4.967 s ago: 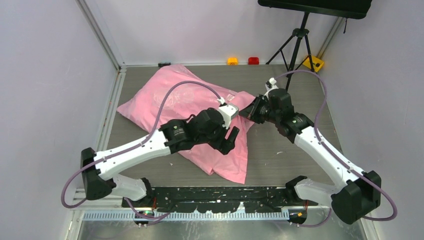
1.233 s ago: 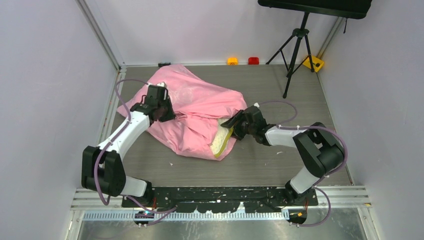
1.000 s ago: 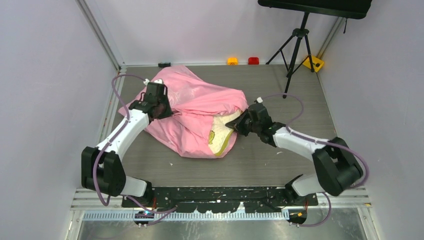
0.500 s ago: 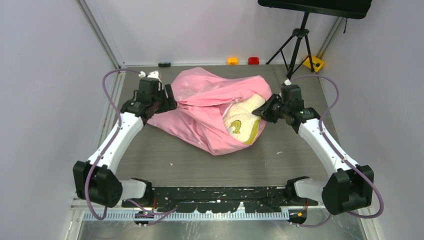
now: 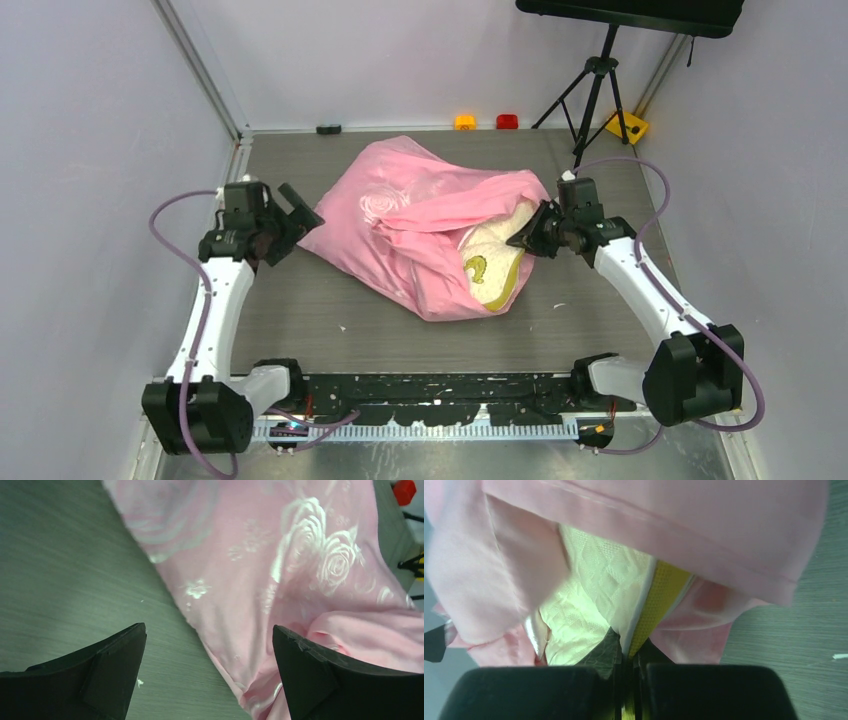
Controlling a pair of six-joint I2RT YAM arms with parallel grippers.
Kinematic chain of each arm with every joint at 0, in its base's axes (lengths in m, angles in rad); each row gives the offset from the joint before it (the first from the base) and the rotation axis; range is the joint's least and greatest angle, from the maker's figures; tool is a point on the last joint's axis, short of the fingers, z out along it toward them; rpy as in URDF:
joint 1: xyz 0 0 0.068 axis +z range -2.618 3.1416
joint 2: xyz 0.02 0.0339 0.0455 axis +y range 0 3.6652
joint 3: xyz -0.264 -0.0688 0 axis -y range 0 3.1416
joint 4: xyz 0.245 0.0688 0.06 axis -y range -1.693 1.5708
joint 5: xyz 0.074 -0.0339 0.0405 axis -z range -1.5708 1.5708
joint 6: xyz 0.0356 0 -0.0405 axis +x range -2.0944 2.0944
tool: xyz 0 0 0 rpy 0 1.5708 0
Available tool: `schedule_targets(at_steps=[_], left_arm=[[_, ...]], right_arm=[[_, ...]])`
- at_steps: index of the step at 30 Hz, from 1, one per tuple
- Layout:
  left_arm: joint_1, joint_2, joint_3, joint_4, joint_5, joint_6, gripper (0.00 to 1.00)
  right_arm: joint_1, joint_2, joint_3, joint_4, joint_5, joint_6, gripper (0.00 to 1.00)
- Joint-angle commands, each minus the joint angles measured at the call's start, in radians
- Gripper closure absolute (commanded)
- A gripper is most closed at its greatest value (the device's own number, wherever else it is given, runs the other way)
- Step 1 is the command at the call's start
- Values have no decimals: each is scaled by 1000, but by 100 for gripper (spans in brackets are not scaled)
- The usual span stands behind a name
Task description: Remove the pillowcase from the pillow
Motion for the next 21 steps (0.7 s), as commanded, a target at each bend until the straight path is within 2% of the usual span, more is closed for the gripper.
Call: schedule_targets(at_steps=[1, 4, 7, 13, 18, 19, 21], left_arm=[[116, -67, -104, 12, 151, -101, 0], [192, -101, -158, 21, 128, -135, 0], [253, -107, -212, 86, 207, -168, 0], [255, -78, -327, 249, 330, -272, 1], [256, -59, -502, 547, 295, -392, 14], [255, -39, -509, 578, 280, -401, 15], [255, 19, -508, 626, 252, -407, 8]], right_arm=[[-10, -52, -15, 10, 51, -29, 100], [-10, -58, -20, 10, 53, -29, 100], [-9, -59, -20, 11, 37, -24, 100], [-9, -76, -43, 41, 15, -1, 100], [-9, -78, -49, 58, -11, 13, 100], [-9, -79, -46, 58, -12, 14, 100], [-9, -81, -42, 58, -18, 13, 100]])
